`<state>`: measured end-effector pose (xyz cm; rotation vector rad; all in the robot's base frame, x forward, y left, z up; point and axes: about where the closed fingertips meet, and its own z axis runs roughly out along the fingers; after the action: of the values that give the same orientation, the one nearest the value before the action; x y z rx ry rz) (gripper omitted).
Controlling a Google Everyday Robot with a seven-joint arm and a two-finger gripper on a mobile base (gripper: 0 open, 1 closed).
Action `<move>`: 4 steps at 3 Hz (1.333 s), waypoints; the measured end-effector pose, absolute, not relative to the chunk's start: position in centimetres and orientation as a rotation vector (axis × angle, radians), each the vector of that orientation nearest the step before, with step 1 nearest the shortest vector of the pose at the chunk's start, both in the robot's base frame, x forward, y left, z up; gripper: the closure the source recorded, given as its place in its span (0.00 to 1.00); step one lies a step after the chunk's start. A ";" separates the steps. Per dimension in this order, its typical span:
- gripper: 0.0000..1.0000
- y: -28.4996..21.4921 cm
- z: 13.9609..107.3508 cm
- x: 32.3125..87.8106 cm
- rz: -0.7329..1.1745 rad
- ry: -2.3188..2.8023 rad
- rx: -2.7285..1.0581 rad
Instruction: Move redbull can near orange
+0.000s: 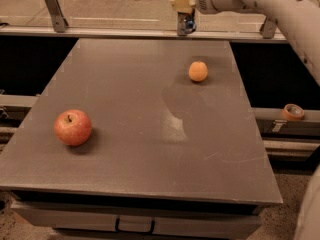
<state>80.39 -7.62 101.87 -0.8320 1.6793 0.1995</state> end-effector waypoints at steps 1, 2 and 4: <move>1.00 -9.7 98.7 78.4 0.221 1.758 -0.729; 1.00 -10.9 95.7 77.1 0.238 1.816 -0.669; 0.83 -13.3 93.7 77.4 0.237 1.843 -0.624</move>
Offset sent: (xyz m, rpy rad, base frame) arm -0.0519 -0.0528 -0.0995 0.1158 0.1852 -0.1814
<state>77.43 -13.29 93.68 -0.6239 1.8431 0.2366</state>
